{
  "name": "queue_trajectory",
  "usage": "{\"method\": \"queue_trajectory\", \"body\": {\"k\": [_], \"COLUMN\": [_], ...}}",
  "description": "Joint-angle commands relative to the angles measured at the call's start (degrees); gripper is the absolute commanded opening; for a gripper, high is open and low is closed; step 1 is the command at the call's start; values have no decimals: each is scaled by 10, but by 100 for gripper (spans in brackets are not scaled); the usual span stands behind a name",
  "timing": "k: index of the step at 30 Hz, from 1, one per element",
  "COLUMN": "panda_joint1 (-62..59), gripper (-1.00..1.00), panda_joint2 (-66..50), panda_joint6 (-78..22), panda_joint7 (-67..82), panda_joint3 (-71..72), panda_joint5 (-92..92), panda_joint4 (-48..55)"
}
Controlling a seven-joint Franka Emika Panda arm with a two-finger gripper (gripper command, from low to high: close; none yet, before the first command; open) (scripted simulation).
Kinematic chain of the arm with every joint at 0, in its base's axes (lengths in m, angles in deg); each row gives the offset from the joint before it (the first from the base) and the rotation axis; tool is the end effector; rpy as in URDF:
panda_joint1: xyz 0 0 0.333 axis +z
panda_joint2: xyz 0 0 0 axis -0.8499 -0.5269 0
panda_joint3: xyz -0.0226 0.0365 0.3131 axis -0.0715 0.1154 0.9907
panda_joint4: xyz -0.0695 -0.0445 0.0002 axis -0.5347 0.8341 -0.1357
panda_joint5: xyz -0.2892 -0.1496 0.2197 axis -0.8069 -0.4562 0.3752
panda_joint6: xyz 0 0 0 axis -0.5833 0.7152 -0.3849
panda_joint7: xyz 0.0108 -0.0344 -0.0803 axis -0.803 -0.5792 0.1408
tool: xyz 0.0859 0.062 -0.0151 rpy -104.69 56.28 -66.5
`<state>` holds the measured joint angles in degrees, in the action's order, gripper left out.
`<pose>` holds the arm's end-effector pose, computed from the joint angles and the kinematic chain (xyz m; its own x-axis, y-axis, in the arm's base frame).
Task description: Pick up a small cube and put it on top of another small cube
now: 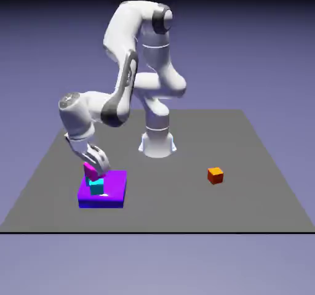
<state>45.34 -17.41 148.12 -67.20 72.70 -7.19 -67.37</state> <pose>0.4252 -0.2382 0.2448 -0.0680 -0.9872 -0.1445 -0.9884 0.0469 0.1445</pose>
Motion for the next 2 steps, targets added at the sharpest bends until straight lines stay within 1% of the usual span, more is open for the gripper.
{"method": "queue_trajectory", "body": {"k": [1, 2], "panda_joint1": [0, 1], "gripper": [100, 100], "panda_joint2": [0, 16], "panda_joint6": [0, -25], "panda_joint7": [0, -6], "panda_joint3": [0, -3], "panda_joint5": [0, -9], "panda_joint4": [0, 10]}}
